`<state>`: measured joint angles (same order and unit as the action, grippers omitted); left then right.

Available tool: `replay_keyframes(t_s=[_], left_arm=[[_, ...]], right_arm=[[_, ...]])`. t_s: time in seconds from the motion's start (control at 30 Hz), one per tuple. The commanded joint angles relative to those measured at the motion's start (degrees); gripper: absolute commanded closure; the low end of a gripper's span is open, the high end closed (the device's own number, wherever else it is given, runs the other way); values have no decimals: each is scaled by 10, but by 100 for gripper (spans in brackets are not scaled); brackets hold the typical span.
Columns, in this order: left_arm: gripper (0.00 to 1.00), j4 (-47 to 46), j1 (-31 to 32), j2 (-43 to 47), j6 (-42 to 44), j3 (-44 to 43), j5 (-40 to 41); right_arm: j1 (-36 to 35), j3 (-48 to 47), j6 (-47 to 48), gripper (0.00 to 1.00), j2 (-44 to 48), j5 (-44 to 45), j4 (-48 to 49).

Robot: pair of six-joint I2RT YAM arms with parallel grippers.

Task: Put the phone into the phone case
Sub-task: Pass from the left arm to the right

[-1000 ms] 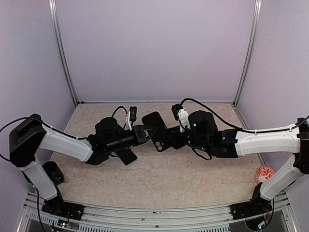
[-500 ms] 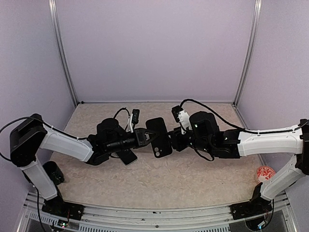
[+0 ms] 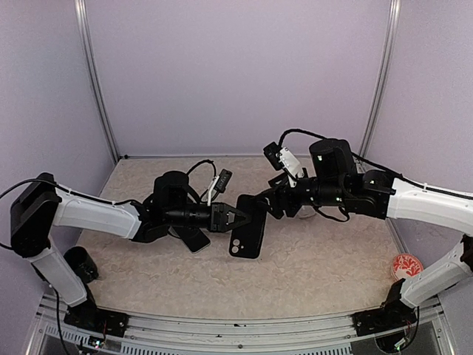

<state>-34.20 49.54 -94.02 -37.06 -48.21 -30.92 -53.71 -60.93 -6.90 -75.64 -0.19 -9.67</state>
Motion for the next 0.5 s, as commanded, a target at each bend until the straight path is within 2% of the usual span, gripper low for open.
replay_keyframes(t_s=[0.0,0.13,0.47], left_arm=[[85,64,-1,14,66,-18,-78],[86,111,-1,30,105,-23,-90],[87,161,-2,32,152,-43,-131]], right_arm=[[23,-32,32,26,7,-115,-82],[48,-32,39,25,26,-190,-96],[68,-26,61,28,-21,-319,-127]])
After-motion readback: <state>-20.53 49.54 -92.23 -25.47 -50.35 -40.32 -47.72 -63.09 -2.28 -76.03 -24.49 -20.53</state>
